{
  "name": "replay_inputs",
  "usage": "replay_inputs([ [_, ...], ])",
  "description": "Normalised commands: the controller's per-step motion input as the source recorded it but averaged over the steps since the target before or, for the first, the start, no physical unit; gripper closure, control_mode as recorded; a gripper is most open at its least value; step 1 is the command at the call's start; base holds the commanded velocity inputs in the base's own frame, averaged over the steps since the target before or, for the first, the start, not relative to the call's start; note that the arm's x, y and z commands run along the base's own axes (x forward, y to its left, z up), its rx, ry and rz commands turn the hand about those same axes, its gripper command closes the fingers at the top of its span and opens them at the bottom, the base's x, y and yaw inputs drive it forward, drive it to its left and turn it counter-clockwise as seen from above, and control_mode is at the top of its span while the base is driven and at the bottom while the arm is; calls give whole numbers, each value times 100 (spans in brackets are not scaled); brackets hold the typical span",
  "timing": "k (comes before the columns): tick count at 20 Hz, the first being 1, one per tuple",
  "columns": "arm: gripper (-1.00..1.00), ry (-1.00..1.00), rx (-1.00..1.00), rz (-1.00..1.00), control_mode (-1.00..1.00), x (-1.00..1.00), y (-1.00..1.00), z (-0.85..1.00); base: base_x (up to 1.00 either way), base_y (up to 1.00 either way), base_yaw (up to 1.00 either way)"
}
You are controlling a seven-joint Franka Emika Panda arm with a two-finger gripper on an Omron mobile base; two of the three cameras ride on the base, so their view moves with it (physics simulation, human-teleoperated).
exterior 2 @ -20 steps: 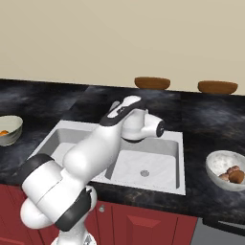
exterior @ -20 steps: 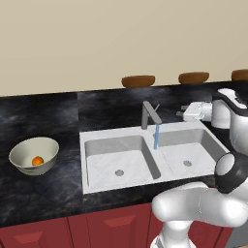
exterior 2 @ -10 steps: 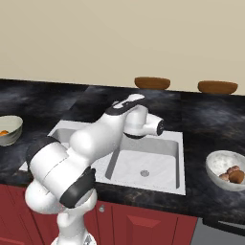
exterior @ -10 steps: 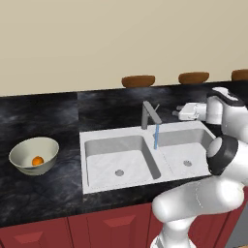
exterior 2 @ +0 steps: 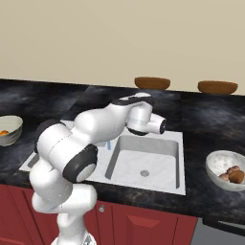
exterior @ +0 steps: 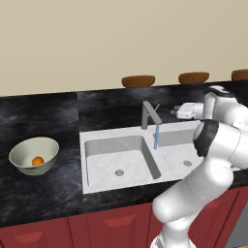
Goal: Pick the potatos from the sink and place them in one bowl. Place the tangerine in the other bowl. Then turn off the sink faucet.
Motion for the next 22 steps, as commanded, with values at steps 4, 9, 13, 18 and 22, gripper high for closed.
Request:
replay_inputs([
  [4, -100, 4, 1, 5, -100, 25, -6, -7, 0, 0, 0],
  [9, -100, 4, 0, 4, -100, 25, 0, -15, 0, 0, 0],
  [13, -100, 2, 2, 4, -100, 26, 0, -20, 0, 0, 0],
  [18, -100, 1, 4, 3, -100, 31, -1, -9, 0, 0, 0],
  [22, -100, 0, 5, 3, -100, 36, 0, -8, 0, 0, 0],
])
